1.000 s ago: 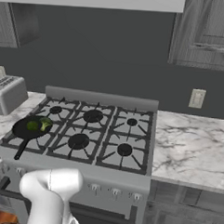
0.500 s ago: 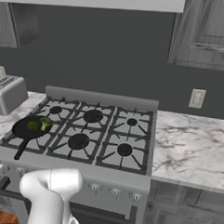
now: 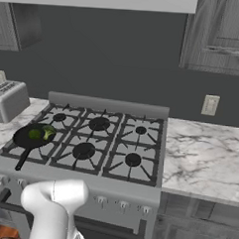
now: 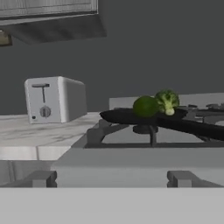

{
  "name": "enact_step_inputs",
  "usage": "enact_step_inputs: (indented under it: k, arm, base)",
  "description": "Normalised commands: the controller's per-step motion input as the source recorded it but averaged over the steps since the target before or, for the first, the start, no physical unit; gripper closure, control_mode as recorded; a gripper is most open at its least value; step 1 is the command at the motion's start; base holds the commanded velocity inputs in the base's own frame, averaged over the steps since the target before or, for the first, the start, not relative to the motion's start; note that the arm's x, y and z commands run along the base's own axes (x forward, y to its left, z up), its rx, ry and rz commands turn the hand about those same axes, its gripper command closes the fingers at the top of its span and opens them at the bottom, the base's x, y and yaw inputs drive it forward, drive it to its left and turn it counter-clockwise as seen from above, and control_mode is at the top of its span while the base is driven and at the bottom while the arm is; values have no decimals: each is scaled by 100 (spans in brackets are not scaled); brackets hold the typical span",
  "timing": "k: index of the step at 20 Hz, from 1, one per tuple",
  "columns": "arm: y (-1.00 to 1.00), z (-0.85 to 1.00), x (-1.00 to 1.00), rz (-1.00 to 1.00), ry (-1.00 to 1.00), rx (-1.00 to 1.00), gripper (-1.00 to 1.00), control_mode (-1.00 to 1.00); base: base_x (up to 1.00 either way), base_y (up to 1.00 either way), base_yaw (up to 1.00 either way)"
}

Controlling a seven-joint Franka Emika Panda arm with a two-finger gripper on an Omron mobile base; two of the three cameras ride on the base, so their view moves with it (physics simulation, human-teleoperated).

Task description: Put the lime and broccoli in the pan. Then turn on the front left burner and set the heat to medium.

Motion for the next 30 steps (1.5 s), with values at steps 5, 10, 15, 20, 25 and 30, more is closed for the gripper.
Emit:
enact_step_inputs:
  k: [5,10,15,20,25,30]
  arm:
    - [0,-7,0,-1,0,13,-100,-100]
    - [0,-10,1,-1,4,1,-100,-100]
    - [0,-21,6,0,10,0,-100,-100]
    - [0,-19,5,-1,8,-1,-100,-100]
    - [0,-21,6,-2,2,0,-100,-100]
    - [0,-14,1,-4,0,0,-100,-100]
  base:
    - [0,0,0]
    - [0,0,0]
    - [0,0,0]
    - [0,0,0]
    - [0,0,0]
    - [0,0,0]
